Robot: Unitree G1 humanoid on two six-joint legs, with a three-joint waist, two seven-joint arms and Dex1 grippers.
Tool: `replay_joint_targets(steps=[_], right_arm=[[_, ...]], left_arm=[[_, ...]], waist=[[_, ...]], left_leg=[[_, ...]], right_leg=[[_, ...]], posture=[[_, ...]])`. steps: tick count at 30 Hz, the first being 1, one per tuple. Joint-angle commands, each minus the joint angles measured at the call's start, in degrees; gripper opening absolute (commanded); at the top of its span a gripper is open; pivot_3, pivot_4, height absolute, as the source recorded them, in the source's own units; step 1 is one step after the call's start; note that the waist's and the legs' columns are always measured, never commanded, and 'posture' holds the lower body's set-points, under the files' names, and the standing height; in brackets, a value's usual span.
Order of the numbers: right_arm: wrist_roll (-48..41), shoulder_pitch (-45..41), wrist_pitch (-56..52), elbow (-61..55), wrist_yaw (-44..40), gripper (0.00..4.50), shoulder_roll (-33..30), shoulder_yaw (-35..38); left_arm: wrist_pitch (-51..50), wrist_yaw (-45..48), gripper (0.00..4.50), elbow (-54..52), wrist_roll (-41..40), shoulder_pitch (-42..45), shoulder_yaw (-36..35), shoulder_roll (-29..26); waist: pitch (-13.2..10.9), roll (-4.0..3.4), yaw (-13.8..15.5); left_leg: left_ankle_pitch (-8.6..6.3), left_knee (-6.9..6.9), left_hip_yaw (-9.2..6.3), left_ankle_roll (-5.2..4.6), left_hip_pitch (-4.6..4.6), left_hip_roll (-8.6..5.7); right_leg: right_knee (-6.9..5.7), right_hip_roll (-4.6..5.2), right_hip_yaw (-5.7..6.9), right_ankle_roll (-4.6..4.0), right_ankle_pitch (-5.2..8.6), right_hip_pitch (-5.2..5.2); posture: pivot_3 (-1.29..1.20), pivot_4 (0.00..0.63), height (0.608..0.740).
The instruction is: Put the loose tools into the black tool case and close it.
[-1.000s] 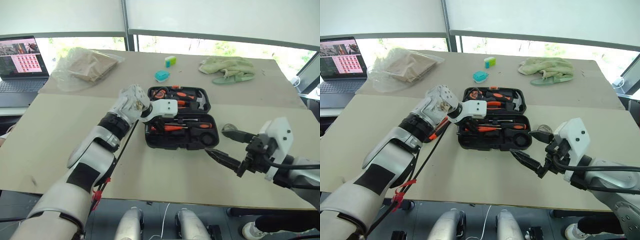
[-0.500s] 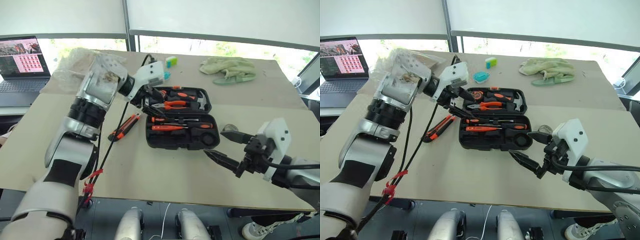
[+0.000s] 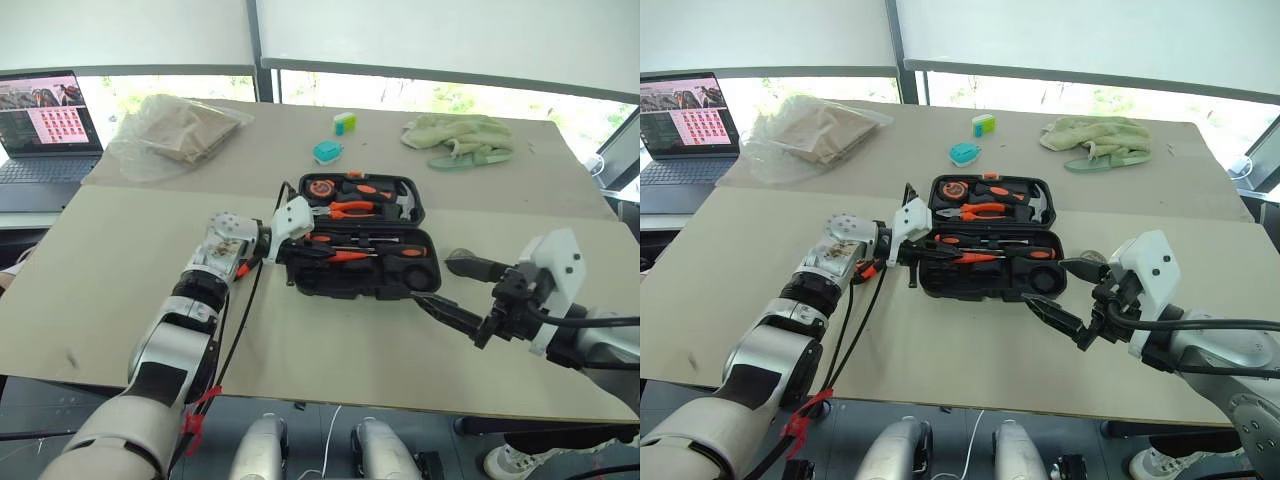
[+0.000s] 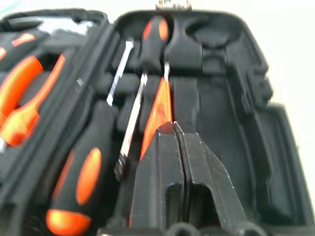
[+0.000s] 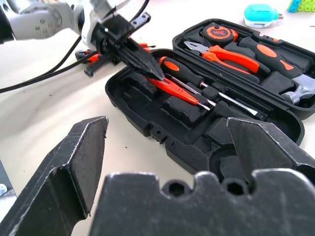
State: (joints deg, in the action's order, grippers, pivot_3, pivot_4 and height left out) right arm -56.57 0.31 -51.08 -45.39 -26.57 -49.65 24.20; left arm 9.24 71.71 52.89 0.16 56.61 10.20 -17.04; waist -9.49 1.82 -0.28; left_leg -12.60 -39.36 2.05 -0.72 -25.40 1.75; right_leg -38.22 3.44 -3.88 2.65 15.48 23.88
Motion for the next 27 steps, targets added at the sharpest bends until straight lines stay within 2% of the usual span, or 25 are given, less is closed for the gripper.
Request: replay_joint_targets(steps=[1,13,21,27], right_arm=[[-0.6,-0.9,1.0,-0.5,0.4,4.50,-0.4,0.9],[-1.2,-0.5,1.0,-0.8,0.9,4.50,-0.4,1.1],[-1.5,-0.5,1.1,-0.7,1.3,4.50,-0.3,1.2],[-1.7,-0.6,1.2,-0.6,1.5,4.50,-0.1,1.0]], left_arm=[[4.8,-4.3,0.04,2.5,1.6,2.4,0.2,1.7],[7.6,-6.4,0.04,8.1,3.4,4.2,0.3,3.2],[11.7,-6.9,0.04,10.7,7.6,3.2,2.8,0.9],[13.3,-7.6,0.04,12.0,9.3,2.5,3.8,-0.8]], waist=[[0.0,0.00,0.2],[0.0,0.00,0.3],[0.0,0.00,0.3],[0.0,0.01,0.1]], left_leg=[[0.00,-0.01,0.00,0.00,0.00,0.00],[0.00,-0.06,0.00,0.00,0.00,0.00],[0.00,-0.13,-0.01,-0.01,0.13,0.01],[-0.01,-0.13,-0.01,-0.02,0.56,0.02]], right_leg=[[0.01,0.00,0.00,0.01,-0.01,-0.01],[0.00,-0.01,0.00,0.03,-0.02,-0.02],[0.01,-0.01,0.02,0.05,-0.03,-0.23],[0.13,-0.02,0.08,0.05,-0.02,-0.77]], posture=[[0.00,0.150,0.740],[0.00,0.150,0.740],[0.00,0.150,0.740],[0.00,0.150,0.740]])
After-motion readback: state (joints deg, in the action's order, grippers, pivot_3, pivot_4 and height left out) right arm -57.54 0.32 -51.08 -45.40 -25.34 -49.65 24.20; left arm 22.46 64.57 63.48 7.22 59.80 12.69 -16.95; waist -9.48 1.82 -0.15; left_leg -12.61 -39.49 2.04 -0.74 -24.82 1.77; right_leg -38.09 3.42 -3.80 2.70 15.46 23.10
